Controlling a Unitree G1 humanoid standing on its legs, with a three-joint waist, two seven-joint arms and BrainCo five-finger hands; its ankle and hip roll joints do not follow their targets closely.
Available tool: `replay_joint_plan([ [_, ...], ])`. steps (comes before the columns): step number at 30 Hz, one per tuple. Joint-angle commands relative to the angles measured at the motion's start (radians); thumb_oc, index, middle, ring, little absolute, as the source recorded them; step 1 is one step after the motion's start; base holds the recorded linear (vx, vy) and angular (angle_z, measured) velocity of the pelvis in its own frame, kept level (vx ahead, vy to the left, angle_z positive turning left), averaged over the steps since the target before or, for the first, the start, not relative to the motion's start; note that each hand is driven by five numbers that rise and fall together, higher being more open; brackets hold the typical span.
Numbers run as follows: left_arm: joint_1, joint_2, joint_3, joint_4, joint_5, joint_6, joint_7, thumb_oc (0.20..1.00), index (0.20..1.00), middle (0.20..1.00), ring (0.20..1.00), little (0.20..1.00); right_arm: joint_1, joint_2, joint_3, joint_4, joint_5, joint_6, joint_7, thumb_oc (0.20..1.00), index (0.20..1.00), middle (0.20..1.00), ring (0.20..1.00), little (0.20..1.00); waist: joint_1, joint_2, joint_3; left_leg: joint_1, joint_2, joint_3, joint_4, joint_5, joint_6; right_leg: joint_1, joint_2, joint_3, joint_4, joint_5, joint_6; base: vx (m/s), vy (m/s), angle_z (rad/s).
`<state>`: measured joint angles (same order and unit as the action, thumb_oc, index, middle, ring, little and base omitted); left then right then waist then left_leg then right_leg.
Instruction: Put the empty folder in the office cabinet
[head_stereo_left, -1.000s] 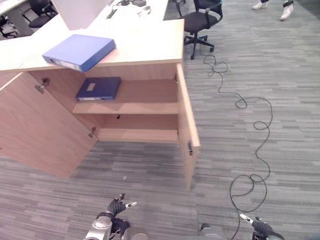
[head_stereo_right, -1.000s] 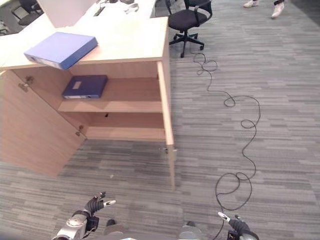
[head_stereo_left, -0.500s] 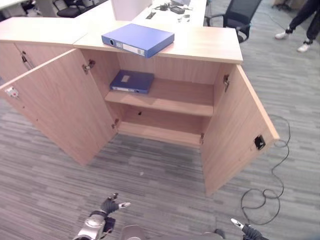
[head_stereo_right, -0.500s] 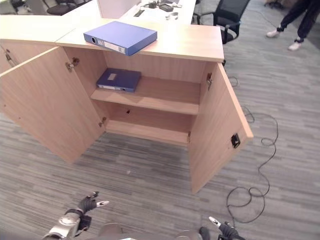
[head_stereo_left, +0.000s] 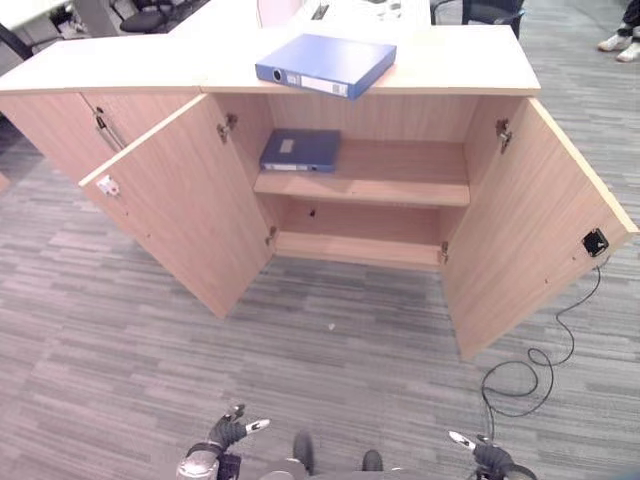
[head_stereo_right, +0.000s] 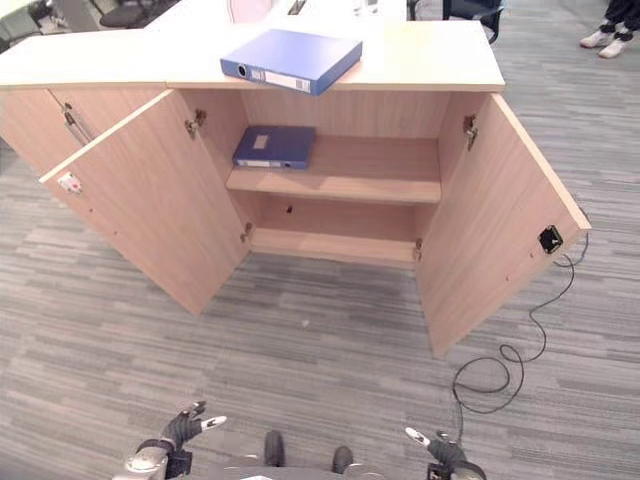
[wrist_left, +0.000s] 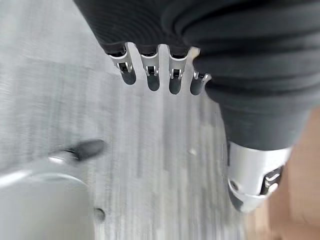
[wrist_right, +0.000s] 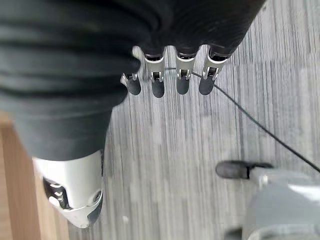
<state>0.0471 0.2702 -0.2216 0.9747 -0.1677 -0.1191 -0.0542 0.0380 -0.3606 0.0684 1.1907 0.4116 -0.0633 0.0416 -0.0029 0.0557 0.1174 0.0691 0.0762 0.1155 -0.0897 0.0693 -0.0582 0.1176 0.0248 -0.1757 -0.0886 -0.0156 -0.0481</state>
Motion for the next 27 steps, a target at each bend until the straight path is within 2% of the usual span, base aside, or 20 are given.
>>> replay_joint_plan([
  [1,-0.067,0.019,-0.003,-0.007,0.040,-0.028,0.001,1.000,1.000,1.000,1.000,1.000,-0.042,-0.011,-0.016,0.049,-0.008,-0.019,0.008,1.000,1.000,1.000,1.000,1.000,0.014,-0.013,0.028,0.047,-0.045,-0.005,0.002,-0.083,0.001,0.004,-0.121,0.017,0.012,0.010,0.175,0.06,-0.066,0.01],
  [11,-0.075,0.011,-0.021,-0.022,0.052,-0.022,-0.001,1.000,1.000,1.000,1.000,1.000,-0.026,-0.010,-0.004,0.057,-0.025,-0.013,0.022,1.000,1.000,1.000,1.000,1.000,-0.021,0.020,0.033,0.065,-0.041,-0.024,0.009,-0.080,-0.004,0.009,-0.122,0.062,0.020,0.001,0.160,0.02,-0.048,0.00],
  [12,-0.084,0.008,-0.025,-0.019,0.049,-0.021,0.002,1.000,1.000,1.000,1.000,1.000,-0.029,-0.010,-0.001,0.058,-0.028,-0.014,0.023,1.000,1.000,1.000,1.000,1.000,-0.029,0.024,0.044,0.059,-0.029,-0.027,0.047,-0.082,-0.013,0.003,-0.118,0.073,0.038,-0.012,0.149,-0.05,-0.105,-0.02],
  [15,-0.098,0.016,-0.027,-0.032,0.037,-0.018,0.001,1.000,1.000,1.000,1.000,1.000,-0.038,-0.013,0.006,0.055,-0.027,-0.016,0.022,1.000,1.000,1.000,1.000,1.000,-0.029,0.010,0.077,-0.022,-0.016,-0.044,0.198,-0.096,-0.031,-0.012,-0.117,0.098,0.072,-0.031,0.125,-0.08,-0.105,0.04],
  [17,-0.102,0.019,-0.026,-0.035,0.031,-0.016,0.005,1.000,1.000,1.000,1.000,1.000,-0.042,-0.017,0.009,0.060,-0.027,-0.013,0.020,1.000,1.000,1.000,1.000,1.000,-0.026,0.003,0.097,-0.092,-0.008,-0.054,0.320,-0.074,-0.047,-0.013,-0.115,0.107,0.093,-0.047,0.107,-0.03,-0.071,0.14],
  [18,-0.106,0.017,-0.027,-0.031,0.028,-0.015,0.007,1.000,1.000,1.000,1.000,1.000,-0.042,-0.019,0.007,0.063,-0.026,-0.011,0.020,1.000,1.000,1.000,1.000,1.000,-0.025,0.001,0.103,-0.117,0.006,-0.053,0.336,-0.053,-0.048,-0.008,-0.117,0.107,0.103,-0.058,0.104,0.06,-0.008,0.05],
  [20,-0.109,0.016,-0.027,-0.027,0.026,-0.015,0.009,1.000,1.000,1.000,1.000,1.000,-0.043,-0.022,0.003,0.063,-0.024,-0.009,0.018,1.000,1.000,1.000,1.000,1.000,-0.023,0.001,0.103,-0.139,0.021,-0.045,0.325,-0.045,-0.047,-0.001,-0.121,0.105,0.107,-0.071,0.105,0.14,0.033,-0.04],
  [21,-0.105,0.015,-0.024,-0.020,0.023,-0.013,0.010,1.000,1.000,1.000,1.000,1.000,-0.040,-0.026,-0.003,0.059,-0.019,-0.007,0.020,1.000,1.000,1.000,1.000,1.000,-0.015,0.006,0.091,-0.156,0.041,-0.042,0.254,-0.023,-0.044,0.016,-0.119,0.107,0.108,-0.085,0.109,0.16,0.040,0.06],
  [22,-0.105,0.015,-0.024,-0.020,0.023,-0.013,0.010,1.000,1.000,1.000,1.000,1.000,-0.039,-0.026,-0.003,0.058,-0.019,-0.007,0.020,1.000,1.000,1.000,1.000,1.000,-0.015,0.005,0.091,-0.152,0.039,-0.042,0.250,-0.022,-0.044,0.017,-0.121,0.107,0.108,-0.087,0.110,0.31,0.094,0.15],
  [23,-0.106,0.014,-0.028,-0.013,0.022,-0.012,0.015,1.000,1.000,1.000,1.000,1.000,-0.043,-0.028,-0.001,0.053,-0.015,-0.007,0.016,1.000,1.000,1.000,1.000,1.000,0.003,0.017,0.091,-0.191,0.047,-0.074,0.181,0.037,-0.048,0.033,-0.108,0.116,0.119,-0.107,0.108,0.23,0.075,0.08],
  [25,-0.109,0.009,-0.023,0.009,0.013,-0.012,0.026,1.000,1.000,1.000,1.000,1.000,-0.051,-0.029,0.008,0.056,-0.017,-0.006,0.011,1.000,1.000,1.000,1.000,1.000,0.030,0.016,0.104,-0.252,0.029,-0.150,0.077,0.066,-0.056,0.067,-0.103,0.159,0.135,-0.152,0.105,0.39,0.087,0.00],
  [27,-0.110,0.010,-0.011,0.028,0.008,-0.011,0.029,1.000,1.000,1.000,1.000,1.000,-0.057,-0.029,0.015,0.061,-0.029,-0.003,0.010,1.000,1.000,1.000,1.000,1.000,0.044,0.013,0.109,-0.298,0.033,-0.162,0.046,0.082,-0.062,0.100,-0.101,0.189,0.132,-0.172,0.106,0.29,0.059,-0.14],
])
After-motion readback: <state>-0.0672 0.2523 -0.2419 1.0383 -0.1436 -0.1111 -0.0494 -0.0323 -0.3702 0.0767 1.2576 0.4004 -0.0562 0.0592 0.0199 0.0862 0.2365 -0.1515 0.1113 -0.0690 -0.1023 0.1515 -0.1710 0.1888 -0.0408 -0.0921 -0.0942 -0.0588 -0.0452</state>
